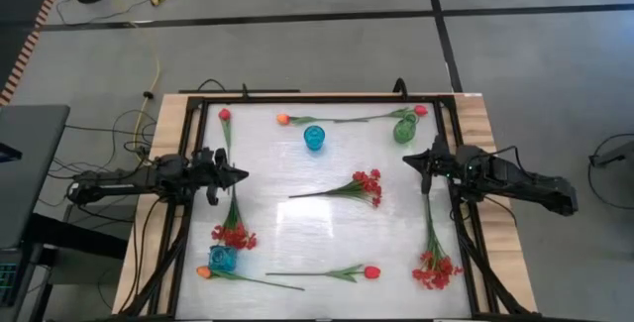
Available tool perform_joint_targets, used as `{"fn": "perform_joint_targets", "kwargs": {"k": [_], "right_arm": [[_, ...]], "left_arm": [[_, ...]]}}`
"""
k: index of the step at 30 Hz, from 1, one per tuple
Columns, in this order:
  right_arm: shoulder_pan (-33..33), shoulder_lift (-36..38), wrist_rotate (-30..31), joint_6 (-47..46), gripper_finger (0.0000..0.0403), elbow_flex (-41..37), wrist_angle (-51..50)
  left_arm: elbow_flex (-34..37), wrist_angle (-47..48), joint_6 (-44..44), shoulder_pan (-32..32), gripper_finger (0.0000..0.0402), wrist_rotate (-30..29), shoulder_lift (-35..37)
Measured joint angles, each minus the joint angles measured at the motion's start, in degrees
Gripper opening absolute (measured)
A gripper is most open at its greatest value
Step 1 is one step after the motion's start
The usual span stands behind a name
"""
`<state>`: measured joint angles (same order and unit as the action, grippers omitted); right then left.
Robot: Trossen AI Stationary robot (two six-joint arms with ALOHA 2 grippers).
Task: Sort flowers into vase by color
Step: Put the middle orange tulip into the green vase
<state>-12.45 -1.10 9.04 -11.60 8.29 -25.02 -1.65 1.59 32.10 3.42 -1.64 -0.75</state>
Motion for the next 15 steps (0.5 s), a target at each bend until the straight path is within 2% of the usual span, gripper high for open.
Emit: {"fn": "perform_joint_targets", "kwargs": {"k": [3,9,13,15], "right_arm": [[-0.02,-0.01,0.00,0.06,0.0043,-0.02,0.06],[-1.37,-0.01,1.49,4.18,0.0043,-0.37,2.35],[-2.70,0.00,1.52,-9.21,0.0043,-0.31,9.39],[-3.23,-0.02,1.52,-12.60,0.0043,-0.31,12.37]], "left_arm": [[-0.02,-0.40,12.99,0.00,0.0000,-2.36,0.00],[0.00,-2.68,23.53,0.00,0.0000,-5.57,0.01],[0.00,-4.58,23.36,0.05,0.0000,-12.77,0.02],[0.00,-5.37,22.29,0.04,0.0000,-15.30,0.00]]}}
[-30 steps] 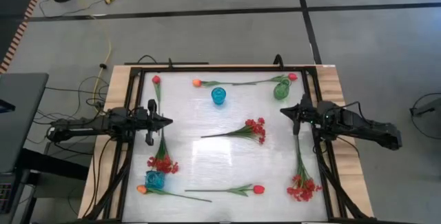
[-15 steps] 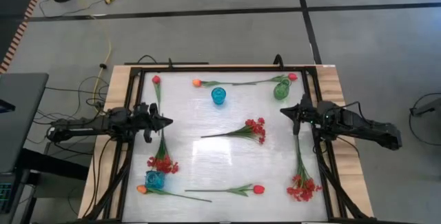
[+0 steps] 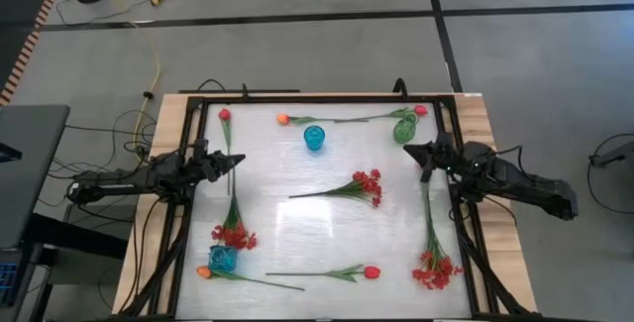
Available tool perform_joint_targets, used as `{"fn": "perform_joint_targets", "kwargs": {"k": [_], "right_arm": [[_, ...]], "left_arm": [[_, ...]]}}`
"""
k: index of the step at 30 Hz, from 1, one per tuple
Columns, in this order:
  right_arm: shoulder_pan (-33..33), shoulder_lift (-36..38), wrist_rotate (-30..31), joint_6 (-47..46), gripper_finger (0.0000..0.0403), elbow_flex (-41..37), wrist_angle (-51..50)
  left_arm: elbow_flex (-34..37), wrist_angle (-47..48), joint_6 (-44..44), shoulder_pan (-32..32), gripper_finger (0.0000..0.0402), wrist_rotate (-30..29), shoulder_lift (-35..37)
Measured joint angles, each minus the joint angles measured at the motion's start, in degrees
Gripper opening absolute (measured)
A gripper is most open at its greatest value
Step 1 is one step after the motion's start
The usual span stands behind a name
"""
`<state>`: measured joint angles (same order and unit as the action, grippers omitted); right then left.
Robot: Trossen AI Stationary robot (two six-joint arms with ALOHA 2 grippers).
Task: Sort flowers into vase by color
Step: Put the middle orange tulip into the green vase
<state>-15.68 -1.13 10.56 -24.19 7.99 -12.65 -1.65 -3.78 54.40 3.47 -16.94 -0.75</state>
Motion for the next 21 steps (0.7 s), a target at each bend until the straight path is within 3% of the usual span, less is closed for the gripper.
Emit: {"fn": "perform_joint_targets", "kwargs": {"k": [11,17,21], "right_arm": [[-0.51,-1.45,-4.04,-6.26,0.0043,0.11,18.14],[-0.42,-7.54,-9.18,-6.40,0.0043,0.35,26.68],[0.96,-14.56,-14.11,-3.83,0.0043,4.76,27.26]], "left_arm": [[-2.45,-11.36,-13.97,-0.02,0.0000,4.64,-5.57],[-10.96,-8.65,-22.32,0.00,0.0000,7.56,-17.98],[-18.49,-7.37,-29.87,0.02,0.0000,10.65,-28.59]]}}
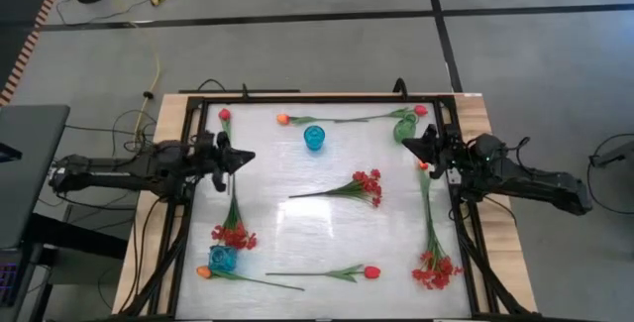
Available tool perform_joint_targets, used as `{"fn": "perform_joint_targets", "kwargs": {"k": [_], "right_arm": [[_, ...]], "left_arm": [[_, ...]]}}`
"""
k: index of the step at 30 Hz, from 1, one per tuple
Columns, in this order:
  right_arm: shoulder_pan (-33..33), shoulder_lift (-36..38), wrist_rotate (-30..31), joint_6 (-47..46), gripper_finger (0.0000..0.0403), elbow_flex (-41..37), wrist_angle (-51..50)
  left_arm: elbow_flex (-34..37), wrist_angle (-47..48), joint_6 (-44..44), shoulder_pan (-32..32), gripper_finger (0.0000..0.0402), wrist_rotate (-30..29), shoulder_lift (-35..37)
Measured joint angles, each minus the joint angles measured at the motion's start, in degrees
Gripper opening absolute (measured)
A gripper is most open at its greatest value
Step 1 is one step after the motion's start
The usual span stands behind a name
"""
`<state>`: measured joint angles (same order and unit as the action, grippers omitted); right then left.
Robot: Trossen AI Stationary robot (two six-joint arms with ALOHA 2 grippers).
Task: Sort flowers into vase by color
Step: Put the middle orange tulip into the green vase
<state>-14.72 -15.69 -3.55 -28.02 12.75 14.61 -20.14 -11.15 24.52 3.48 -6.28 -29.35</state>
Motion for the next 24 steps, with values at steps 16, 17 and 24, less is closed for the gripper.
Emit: {"fn": "perform_joint_targets", "kwargs": {"k": [16,17,24], "right_arm": [[18.18,-26.73,-4.40,26.05,0.0043,39.08,-56.18],[19.10,-27.80,-4.33,26.24,0.0043,40.38,-58.39],[21.16,-35.19,-4.15,2.02,0.0043,43.76,-65.05]], "left_arm": [[-24.36,17.47,-21.69,-0.01,0.0000,0.15,-27.20],[-24.74,17.55,-22.37,0.00,0.0000,-0.36,-27.98],[-25.58,17.72,-19.51,0.78,0.0022,-1.03,-31.37]]}}
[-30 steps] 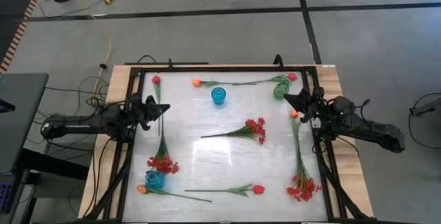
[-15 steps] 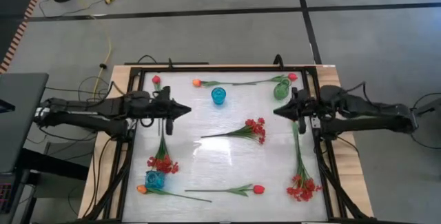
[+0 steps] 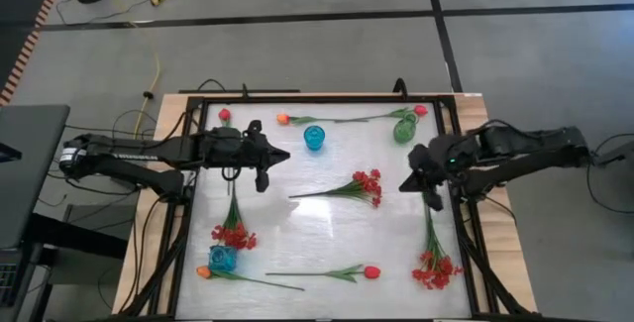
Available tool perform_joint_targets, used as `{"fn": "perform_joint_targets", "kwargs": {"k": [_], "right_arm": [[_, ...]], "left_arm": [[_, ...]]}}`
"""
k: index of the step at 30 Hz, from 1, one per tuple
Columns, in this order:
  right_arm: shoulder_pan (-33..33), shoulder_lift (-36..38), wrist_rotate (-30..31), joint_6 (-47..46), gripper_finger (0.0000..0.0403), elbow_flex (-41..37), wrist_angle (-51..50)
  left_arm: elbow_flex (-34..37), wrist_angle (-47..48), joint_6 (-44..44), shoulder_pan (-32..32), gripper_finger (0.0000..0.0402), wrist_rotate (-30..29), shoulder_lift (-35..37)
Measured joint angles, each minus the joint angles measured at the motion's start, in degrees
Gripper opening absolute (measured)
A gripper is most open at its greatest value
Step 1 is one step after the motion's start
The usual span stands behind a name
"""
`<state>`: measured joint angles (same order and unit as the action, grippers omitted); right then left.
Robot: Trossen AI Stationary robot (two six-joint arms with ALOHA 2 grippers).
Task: Sort flowers into vase by color
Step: Put the middle orange tulip into the green vase
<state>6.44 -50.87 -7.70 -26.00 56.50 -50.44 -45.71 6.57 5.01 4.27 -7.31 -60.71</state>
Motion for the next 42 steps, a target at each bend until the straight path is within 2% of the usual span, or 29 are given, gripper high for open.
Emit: {"fn": "perform_joint_targets", "kwargs": {"k": [5,10,16,22,26,30,35,39,42], "right_arm": [[-0.71,-4.67,-2.20,-14.95,0.0043,0.23,-3.70],[-3.03,-8.33,-2.83,-30.11,0.0043,0.23,-12.49],[-3.61,-11.80,-1.33,-38.45,0.0061,0.23,-18.86],[-5.04,-14.41,-1.23,-39.60,0.0122,-0.74,-21.03],[-5.88,-14.43,-3.11,-40.89,0.0171,-6.33,-20.20],[-6.23,-14.17,-4.33,-44.73,0.0204,-12.84,-17.72],[-6.23,-13.94,-4.01,-47.51,0.0215,-18.04,-13.54],[-6.27,-13.94,-3.36,-48.31,0.0209,-21.55,-6.98],[-6.27,-13.95,-1.59,-50.18,0.0203,-23.72,-6.02]], "left_arm": [[0.00,-0.40,0.18,0.03,0.0069,0.62,-0.23],[0.00,-1.11,1.56,0.38,0.0123,0.42,-0.23],[0.00,-1.09,2.78,0.95,0.0164,0.18,-0.41],[0.00,-0.90,2.88,0.95,0.0171,0.20,-0.41],[0.00,-0.68,3.97,0.95,0.0171,0.20,-0.41],[0.00,1.16,5.01,0.95,0.0171,0.21,-0.41],[0.00,2.15,5.12,0.95,0.0171,0.22,-0.41],[0.00,2.10,5.12,0.93,0.0171,-1.18,-0.41],[0.00,2.06,5.12,0.95,0.0171,-1.72,-0.41]]}}
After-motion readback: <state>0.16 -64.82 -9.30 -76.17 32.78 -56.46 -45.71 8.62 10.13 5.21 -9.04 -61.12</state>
